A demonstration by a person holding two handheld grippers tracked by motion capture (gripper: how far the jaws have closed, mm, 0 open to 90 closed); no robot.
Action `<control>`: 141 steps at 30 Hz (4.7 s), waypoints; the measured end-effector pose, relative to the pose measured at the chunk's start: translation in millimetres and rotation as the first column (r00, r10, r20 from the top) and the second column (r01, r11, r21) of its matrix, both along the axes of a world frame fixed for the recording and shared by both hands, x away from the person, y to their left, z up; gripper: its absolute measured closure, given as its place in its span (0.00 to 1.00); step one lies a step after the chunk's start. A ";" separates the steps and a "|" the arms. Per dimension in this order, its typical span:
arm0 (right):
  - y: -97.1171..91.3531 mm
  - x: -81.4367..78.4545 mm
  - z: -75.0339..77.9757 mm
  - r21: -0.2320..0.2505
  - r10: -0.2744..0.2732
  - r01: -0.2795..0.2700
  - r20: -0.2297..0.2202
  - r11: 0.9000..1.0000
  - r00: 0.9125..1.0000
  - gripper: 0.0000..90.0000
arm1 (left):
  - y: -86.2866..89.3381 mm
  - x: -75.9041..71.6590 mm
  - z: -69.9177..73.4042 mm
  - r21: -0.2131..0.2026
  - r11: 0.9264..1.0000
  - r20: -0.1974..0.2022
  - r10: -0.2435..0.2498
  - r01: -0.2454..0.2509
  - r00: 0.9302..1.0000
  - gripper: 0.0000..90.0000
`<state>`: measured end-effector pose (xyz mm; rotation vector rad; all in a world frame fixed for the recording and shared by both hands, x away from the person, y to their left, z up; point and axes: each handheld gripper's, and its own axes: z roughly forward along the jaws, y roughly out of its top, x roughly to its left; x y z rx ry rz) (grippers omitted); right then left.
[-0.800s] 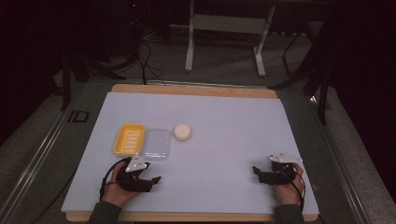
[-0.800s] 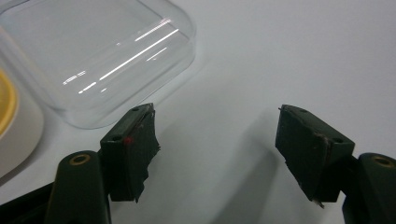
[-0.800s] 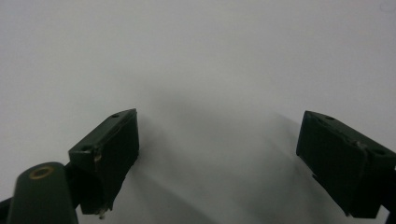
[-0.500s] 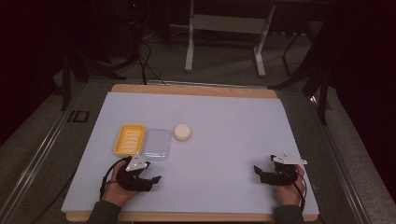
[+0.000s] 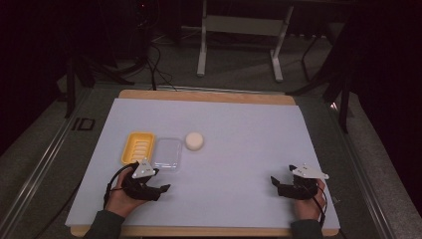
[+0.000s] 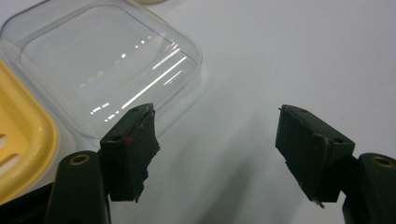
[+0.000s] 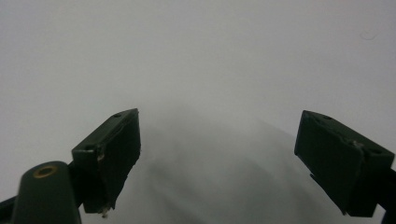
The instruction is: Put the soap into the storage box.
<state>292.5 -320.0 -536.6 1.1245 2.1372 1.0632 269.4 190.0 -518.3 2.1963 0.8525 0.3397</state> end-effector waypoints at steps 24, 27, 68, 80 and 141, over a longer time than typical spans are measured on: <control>-1.8 -3.3 0.8 0.017 -0.001 0.000 0.030 1.000 1.000 0.16 | -14.3 30.5 24.0 0.078 0.993 -0.005 -0.084 0.084 0.996 0.32; -1.5 -3.6 0.9 0.016 -0.001 0.000 0.031 1.000 1.000 0.16 | -14.1 35.3 27.5 0.082 0.993 -0.008 -0.086 0.087 0.996 0.32; -0.8 -3.6 0.7 0.012 0.005 -0.006 0.028 1.000 1.000 0.16 | -28.7 92.5 50.9 0.150 0.979 -0.032 -0.137 0.140 0.990 0.32; -0.7 -3.6 0.7 0.011 0.006 -0.007 0.028 1.000 1.000 0.16 | -38.9 108.0 56.1 0.177 0.974 -0.043 -0.139 0.145 0.989 0.31; -0.7 -3.2 0.6 0.010 0.014 -0.015 0.025 1.000 1.000 0.16 | -91.1 168.5 41.8 0.291 0.952 -0.222 -0.032 0.098 0.975 0.16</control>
